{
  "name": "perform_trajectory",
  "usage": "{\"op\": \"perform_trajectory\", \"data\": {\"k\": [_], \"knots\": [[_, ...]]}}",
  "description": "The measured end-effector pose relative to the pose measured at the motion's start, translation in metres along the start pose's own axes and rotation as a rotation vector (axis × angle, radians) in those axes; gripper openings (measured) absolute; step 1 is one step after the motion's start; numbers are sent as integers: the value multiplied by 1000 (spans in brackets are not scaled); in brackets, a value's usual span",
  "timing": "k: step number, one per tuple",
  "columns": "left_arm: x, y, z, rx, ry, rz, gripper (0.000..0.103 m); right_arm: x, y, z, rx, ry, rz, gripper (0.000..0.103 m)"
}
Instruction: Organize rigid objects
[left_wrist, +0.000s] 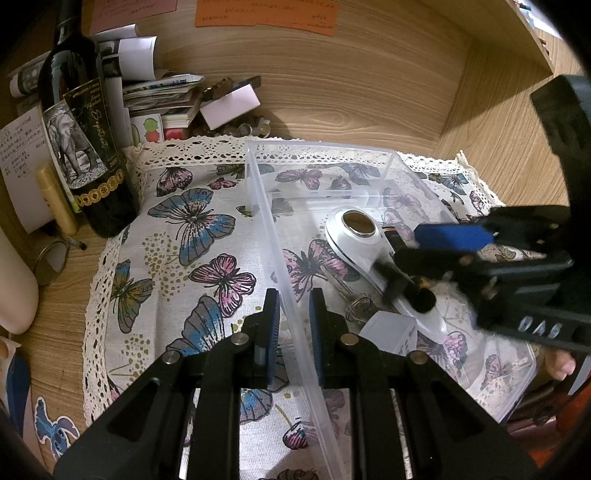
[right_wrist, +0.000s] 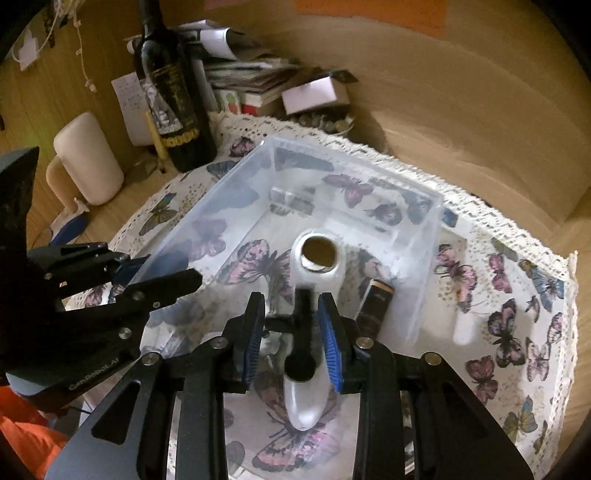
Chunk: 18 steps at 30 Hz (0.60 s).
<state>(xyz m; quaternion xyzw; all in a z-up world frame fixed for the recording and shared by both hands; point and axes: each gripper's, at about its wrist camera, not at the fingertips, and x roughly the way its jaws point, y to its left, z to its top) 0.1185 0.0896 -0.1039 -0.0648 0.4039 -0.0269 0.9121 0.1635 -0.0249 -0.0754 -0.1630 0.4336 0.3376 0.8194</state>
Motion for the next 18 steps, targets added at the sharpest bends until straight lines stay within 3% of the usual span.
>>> {"op": "perform_trajectory", "data": {"k": [11,16,18], "knots": [[0,0,0,-1,0,0,16,-63,-49,-10,118,-140,-160,35],[0,0,0,-1,0,1,16,-74,-75,-25,176,-131,-239,36],[0,0,0,-2,0,0,16,-70,-86,-33,201,-104,-263,41]]}}
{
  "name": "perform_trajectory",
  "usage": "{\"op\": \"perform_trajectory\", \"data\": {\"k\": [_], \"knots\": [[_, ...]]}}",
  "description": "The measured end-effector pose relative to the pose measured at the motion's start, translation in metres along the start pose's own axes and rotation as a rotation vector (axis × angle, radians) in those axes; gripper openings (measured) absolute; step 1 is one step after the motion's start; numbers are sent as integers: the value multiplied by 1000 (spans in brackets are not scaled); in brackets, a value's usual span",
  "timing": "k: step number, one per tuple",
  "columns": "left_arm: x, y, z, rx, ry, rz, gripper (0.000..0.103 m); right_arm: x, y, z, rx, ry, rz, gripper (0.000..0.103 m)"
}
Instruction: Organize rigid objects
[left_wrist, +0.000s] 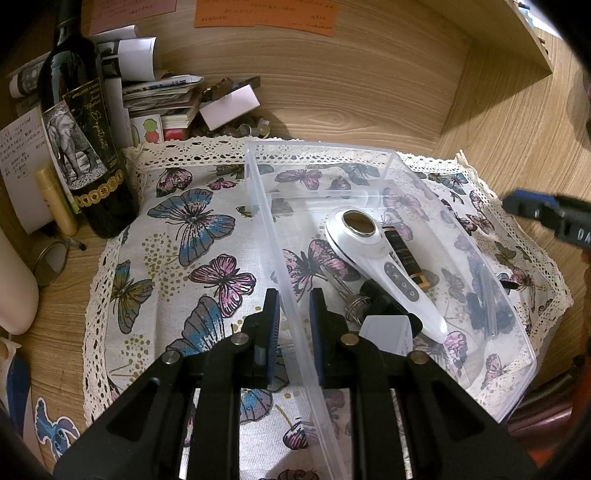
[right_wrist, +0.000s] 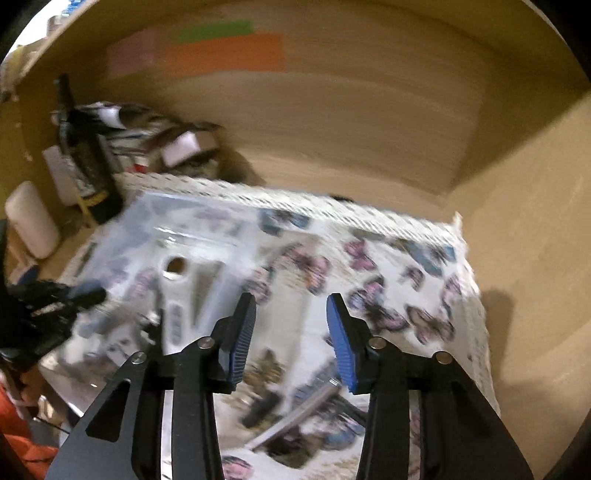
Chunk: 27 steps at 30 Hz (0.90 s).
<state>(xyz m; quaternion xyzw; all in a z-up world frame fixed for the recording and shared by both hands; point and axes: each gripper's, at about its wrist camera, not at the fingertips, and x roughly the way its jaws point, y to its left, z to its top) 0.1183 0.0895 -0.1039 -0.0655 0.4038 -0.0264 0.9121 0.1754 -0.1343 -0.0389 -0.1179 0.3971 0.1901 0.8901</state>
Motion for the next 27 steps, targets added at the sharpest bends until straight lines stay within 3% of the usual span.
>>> {"op": "perform_trajectory", "data": {"k": [6,12,17,21,27], "knots": [[0,0,0,0,0,0,16,15,-20,-33,75,91,-8,44],[0,0,0,1,0,0,16,32,-23,-65,124,203,50,43],[0,0,0,1,0,1,16,54,-23,-76,150,275,104,29],[0,0,0,1,0,1,16,58,-21,-71,135,238,58,14],[0,0,0,2,0,1,16,54,-24,-54,148,158,38,14]]}}
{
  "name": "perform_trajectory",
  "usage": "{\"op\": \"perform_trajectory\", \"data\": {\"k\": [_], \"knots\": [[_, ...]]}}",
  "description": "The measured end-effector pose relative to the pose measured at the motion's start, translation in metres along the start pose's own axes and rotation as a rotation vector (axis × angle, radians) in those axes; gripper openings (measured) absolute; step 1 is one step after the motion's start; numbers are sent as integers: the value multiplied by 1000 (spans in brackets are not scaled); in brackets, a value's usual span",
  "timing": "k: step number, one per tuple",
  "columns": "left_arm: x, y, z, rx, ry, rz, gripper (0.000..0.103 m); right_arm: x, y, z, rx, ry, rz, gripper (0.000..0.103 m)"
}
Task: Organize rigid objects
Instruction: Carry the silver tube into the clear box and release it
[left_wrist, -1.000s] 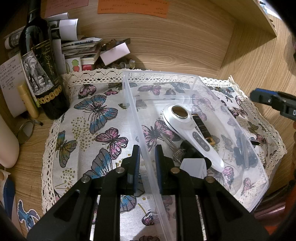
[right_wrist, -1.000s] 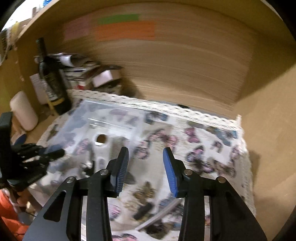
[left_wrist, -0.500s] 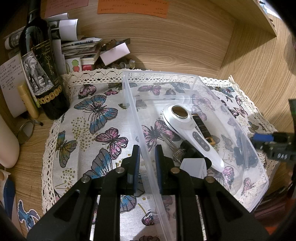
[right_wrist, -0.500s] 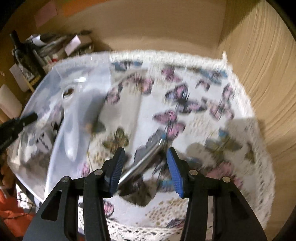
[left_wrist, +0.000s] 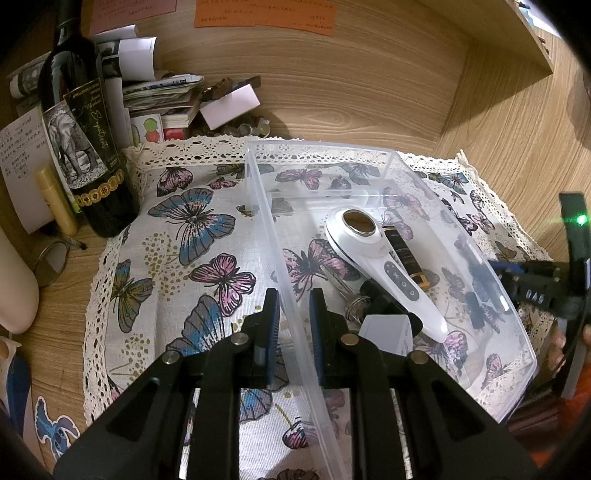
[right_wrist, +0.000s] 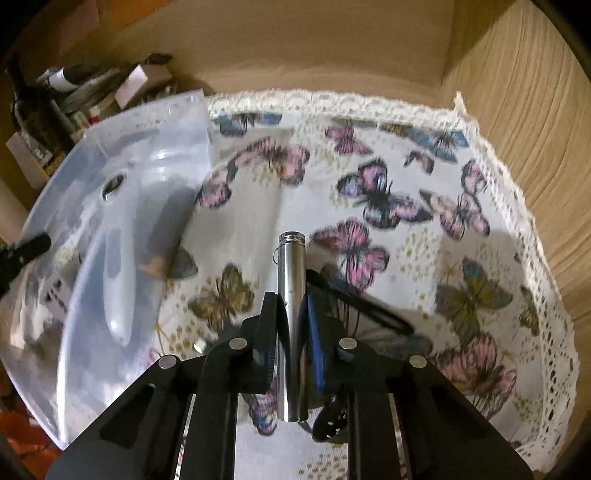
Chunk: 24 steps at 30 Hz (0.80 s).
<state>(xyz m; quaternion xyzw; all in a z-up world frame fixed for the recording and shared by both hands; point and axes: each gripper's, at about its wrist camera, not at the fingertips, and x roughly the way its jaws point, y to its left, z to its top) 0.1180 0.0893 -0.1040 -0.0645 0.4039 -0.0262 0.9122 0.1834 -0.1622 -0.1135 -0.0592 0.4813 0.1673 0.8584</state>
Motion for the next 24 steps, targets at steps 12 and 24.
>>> {"op": "perform_trajectory", "data": {"k": [12,24], "knots": [[0,2,0,0,0,-1,16,-67,19,42,-17,-250,73,14],[0,1,0,0,0,-1,16,-99,82,52,-174,-348,197,14]]}}
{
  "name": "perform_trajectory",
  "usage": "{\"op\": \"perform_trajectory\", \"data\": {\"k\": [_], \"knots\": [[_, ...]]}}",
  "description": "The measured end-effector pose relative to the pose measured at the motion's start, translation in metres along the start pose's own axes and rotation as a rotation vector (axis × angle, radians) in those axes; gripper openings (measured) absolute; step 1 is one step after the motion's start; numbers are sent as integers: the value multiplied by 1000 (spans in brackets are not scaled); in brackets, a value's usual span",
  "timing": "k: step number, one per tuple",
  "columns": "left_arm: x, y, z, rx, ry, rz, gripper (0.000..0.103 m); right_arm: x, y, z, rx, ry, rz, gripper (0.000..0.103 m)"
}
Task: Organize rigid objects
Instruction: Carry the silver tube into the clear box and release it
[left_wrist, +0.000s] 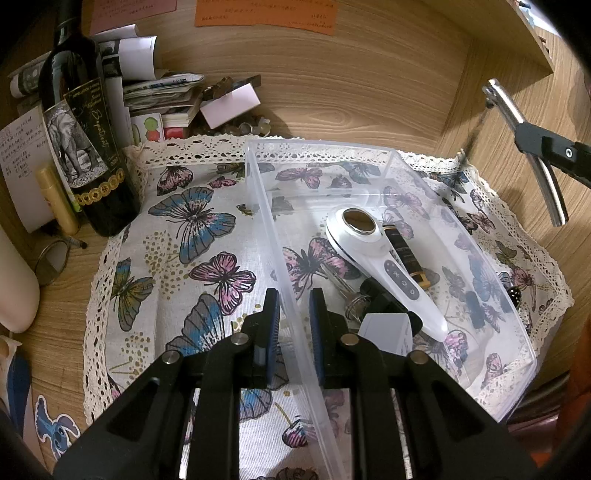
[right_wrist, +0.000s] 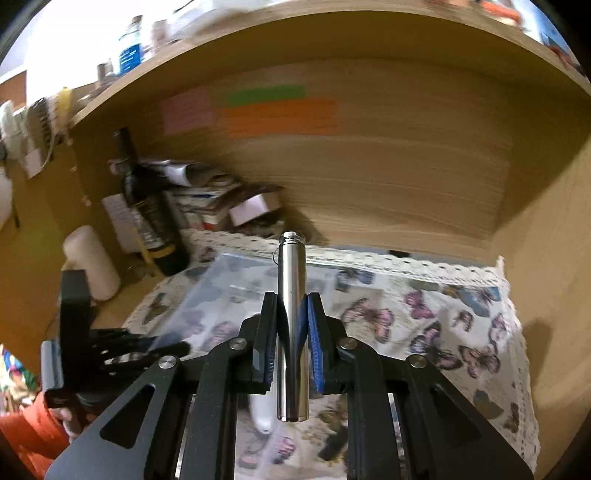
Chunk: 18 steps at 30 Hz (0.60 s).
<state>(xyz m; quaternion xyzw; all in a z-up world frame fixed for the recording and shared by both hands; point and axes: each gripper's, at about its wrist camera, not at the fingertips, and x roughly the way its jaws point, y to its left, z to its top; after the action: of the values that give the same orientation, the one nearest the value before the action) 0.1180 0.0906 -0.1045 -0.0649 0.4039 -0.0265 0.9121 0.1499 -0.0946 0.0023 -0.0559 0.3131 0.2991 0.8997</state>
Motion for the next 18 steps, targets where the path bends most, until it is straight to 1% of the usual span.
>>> {"op": "perform_trajectory", "data": {"k": [6,10,18], "knots": [[0,1,0,0,0,-1,16,19,21,-7,-43,61,56,14],[1,2,-1,0,-1,-2,16,41,32,-17,-70,135,71,14],[1,2,-1,-2,-1,-4,16,77,40,-34,-98,267,79,14]]}}
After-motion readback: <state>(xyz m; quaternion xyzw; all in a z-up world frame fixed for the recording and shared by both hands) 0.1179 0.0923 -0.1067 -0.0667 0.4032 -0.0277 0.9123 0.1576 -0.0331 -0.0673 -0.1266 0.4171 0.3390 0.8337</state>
